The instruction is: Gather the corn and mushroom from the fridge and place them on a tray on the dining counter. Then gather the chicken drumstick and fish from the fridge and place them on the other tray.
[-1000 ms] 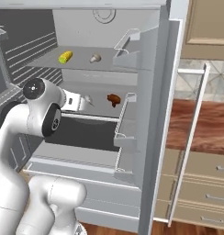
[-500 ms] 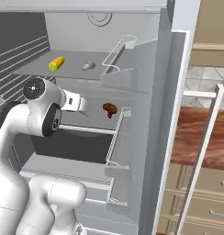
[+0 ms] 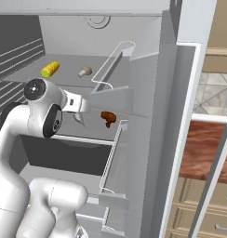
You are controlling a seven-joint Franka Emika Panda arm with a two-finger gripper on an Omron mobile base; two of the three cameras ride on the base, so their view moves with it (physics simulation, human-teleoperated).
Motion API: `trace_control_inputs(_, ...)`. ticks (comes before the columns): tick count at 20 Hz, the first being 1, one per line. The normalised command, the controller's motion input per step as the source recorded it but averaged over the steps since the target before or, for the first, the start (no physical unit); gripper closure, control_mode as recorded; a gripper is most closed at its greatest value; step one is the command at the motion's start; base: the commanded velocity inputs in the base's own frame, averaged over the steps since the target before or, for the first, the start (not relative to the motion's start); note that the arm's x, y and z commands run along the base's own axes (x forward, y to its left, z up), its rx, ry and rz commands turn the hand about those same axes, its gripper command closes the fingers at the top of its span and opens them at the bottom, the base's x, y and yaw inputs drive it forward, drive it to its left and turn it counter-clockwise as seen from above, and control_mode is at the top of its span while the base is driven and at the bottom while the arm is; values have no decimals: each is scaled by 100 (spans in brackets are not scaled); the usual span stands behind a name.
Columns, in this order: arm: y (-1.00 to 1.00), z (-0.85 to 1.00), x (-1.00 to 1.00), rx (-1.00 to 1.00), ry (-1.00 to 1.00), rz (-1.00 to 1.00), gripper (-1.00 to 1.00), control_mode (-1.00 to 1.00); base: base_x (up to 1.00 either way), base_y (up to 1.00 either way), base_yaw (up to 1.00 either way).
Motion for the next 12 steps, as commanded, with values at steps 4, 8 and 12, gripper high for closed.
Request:
trace_control_inputs(4, 0, 0, 0, 0, 0, 0, -100, 100, 14, 0, 0)
trace_control_inputs(8, 0, 0, -13, -1, -2, 0, -100, -100, 0, 0, 0)
trace_control_inputs(12, 0, 1, -26, -1, 2, 0, -100, -100, 0, 0, 0)
